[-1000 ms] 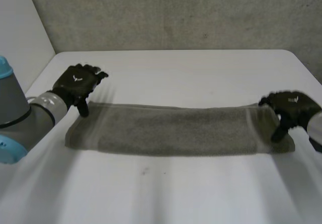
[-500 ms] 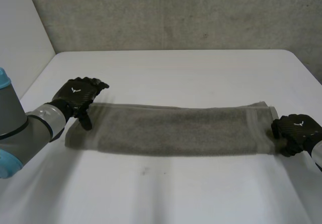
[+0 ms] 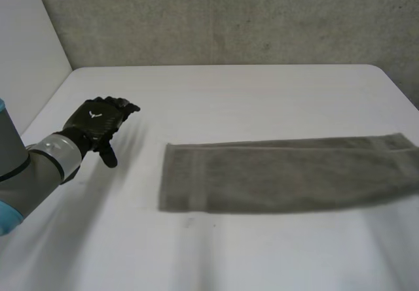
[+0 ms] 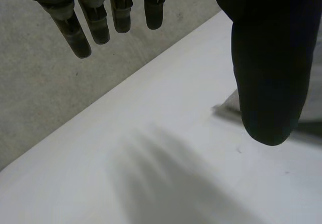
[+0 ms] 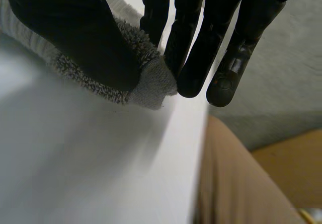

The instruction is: Fold the towel.

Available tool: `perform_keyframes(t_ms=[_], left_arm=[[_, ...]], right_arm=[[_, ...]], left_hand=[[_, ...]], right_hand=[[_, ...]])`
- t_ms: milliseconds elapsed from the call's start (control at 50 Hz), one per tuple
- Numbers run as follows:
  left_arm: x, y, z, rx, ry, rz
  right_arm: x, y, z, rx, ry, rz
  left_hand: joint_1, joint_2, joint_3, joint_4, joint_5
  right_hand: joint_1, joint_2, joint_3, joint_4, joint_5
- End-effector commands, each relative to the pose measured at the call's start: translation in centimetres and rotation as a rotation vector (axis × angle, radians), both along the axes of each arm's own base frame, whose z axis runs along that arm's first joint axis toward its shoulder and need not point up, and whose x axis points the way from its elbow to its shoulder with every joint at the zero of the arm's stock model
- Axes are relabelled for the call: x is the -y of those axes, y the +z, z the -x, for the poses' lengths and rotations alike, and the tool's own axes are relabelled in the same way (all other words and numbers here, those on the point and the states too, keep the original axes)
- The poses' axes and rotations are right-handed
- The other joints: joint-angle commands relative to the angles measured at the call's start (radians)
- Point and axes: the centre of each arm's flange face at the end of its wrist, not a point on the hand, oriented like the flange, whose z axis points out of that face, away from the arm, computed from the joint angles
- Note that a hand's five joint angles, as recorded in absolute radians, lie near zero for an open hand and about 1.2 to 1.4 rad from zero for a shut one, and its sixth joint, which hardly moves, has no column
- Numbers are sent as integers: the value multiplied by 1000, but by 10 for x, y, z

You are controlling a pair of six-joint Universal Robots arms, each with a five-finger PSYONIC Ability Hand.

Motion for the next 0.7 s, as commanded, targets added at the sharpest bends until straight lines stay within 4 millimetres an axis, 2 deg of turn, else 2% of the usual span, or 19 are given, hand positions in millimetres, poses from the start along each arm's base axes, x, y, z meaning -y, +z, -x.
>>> perform_keyframes(t_ms=[20,80,100,140,160,200,220,260,300,320,360,380,420,520,620,640,660,680,700], left_arm=[[0,4,-1,-2,4,12],[0,7,-1,-4,5,20],[-1,8,-1,-6,4,24],[-2,11,-1,-8,6,29],[-3,13,-1,-11,6,36],[-3,16,-1,-14,9,39],[-4,18,-2,-15,10,46],[-6,20,-2,-17,10,49],[-7,21,-2,-23,12,51],[-8,24,-2,-32,14,54],[-9,25,-2,-43,16,52],[-11,26,-1,-54,16,49],[-12,27,-1,-65,17,44],[-14,26,1,-80,13,32],[-19,24,8,-80,-11,23],[-21,22,12,-80,-21,21],[-23,23,16,-81,-38,25],[-23,23,16,-81,-38,25],[-25,24,21,-83,-54,30]], right_arm=[[11,39,-30,-3,76,96],[10,66,-71,60,161,177],[9,66,-71,61,162,177],[0,85,-119,112,266,228],[0,85,-119,112,266,228],[-24,93,-182,142,425,251],[-24,93,-182,142,426,251],[-63,95,-249,164,617,254],[-84,88,-277,172,705,233],[-85,88,-278,172,706,233],[-122,68,-320,185,851,174],[-122,68,-321,185,852,174],[-156,40,-350,182,964,97],[-188,4,-372,161,1052,2],[-193,-6,-372,142,1054,-26],[-191,-2,-370,144,1040,-16],[-191,-1,-370,144,1040,-16],[-191,8,-368,157,1028,3],[-191,8,-368,157,1027,3]], left_hand=[[5,10,8,8,-23],[5,10,8,8,-23],[5,10,8,8,-23],[5,10,8,8,-23],[5,10,8,8,-23],[5,10,8,8,-23],[5,10,8,8,-23],[5,10,8,8,-23],[5,10,8,8,-23],[5,10,8,8,-23],[5,10,8,8,-23],[5,10,8,8,-23],[5,10,8,8,-23],[5,10,8,8,-23],[5,10,8,8,-23],[5,10,8,8,-23],[5,10,8,8,-23],[5,10,8,8,-23],[5,10,8,8,-23]], right_hand=[[452,224,220,207,260],[452,224,220,207,260],[452,224,220,207,260],[452,224,220,207,260],[452,224,220,207,260],[452,224,220,207,260],[452,224,220,207,260],[452,224,220,207,260],[452,224,220,207,260],[452,224,220,207,260],[452,224,220,207,260],[452,224,220,207,260],[452,224,220,207,260],[452,224,220,207,260],[409,182,177,165,217],[-77,-304,-309,-321,-269],[-82,-309,-313,-326,-274],[-770,-997,-1002,-1015,-962],[-770,-997,-1002,-1015,-962]])
